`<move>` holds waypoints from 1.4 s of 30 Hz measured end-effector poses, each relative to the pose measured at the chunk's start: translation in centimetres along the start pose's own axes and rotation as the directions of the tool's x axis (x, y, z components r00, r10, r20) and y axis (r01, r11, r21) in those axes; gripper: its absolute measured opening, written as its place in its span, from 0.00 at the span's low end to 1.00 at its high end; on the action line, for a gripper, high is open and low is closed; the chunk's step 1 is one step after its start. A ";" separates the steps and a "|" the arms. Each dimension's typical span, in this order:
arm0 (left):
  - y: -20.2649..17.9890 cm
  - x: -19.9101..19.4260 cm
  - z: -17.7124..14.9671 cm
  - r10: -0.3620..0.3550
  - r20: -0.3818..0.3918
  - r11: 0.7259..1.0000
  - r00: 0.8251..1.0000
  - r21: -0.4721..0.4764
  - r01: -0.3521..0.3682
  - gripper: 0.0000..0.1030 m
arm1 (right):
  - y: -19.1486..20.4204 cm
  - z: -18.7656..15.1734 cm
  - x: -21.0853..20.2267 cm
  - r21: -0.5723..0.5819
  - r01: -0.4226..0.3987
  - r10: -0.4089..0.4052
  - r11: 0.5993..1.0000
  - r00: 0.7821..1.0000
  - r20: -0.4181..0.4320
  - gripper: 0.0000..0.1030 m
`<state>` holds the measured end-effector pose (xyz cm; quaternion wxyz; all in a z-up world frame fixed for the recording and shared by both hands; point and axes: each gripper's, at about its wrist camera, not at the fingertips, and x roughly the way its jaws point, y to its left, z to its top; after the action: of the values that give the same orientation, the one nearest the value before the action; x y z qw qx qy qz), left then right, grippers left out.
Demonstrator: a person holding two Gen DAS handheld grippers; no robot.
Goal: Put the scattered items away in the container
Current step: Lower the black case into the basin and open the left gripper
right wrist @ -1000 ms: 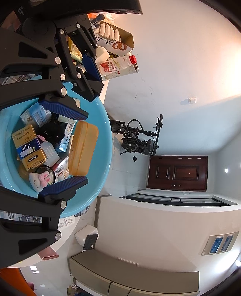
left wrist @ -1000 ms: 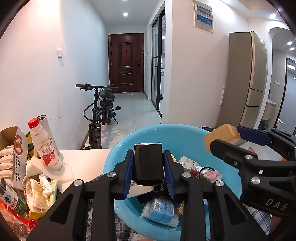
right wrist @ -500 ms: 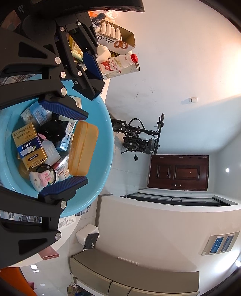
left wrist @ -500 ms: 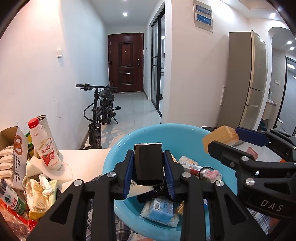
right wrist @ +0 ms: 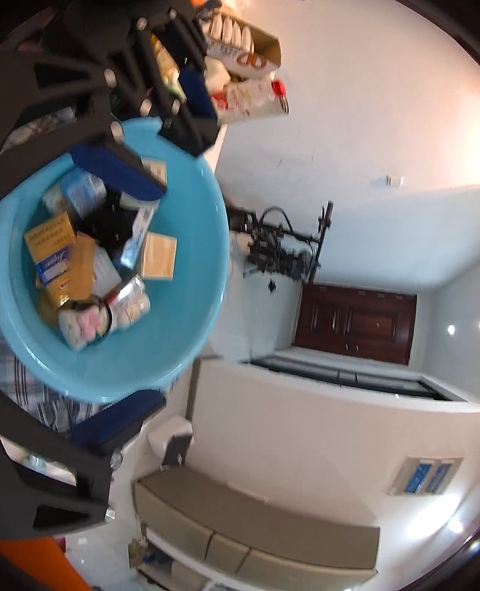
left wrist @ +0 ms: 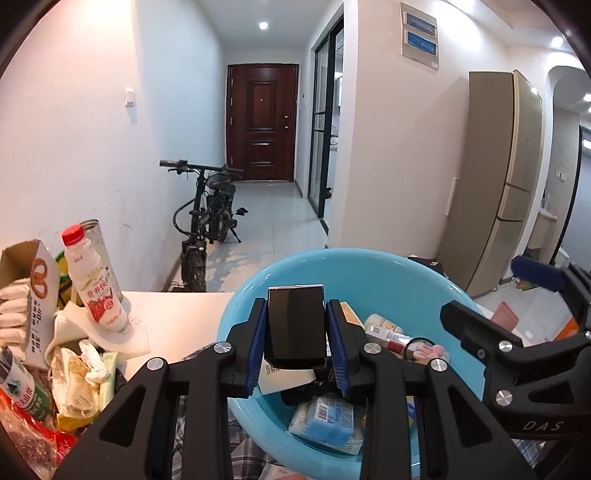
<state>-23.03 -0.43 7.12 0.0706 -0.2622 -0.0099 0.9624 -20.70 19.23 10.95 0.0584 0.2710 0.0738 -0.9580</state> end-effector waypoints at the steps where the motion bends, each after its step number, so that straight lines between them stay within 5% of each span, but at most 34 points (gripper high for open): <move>1: -0.1 0.0 0.0 0.005 0.003 1.000 1.000 0.003 -0.005 0.29 | 0.0 0.0 0.0 0.005 -0.011 0.011 1.000 1.000 -0.003 1.00; 42: -1.0 0.0 -0.3 -0.003 0.003 1.000 1.000 0.028 0.003 0.29 | 0.5 0.4 -0.8 0.000 -0.026 0.026 1.000 1.000 0.006 1.00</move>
<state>-22.79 0.55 6.93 0.0757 -0.2597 0.0032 0.9627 -20.16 18.75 11.65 0.0710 0.2689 0.0700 -0.9580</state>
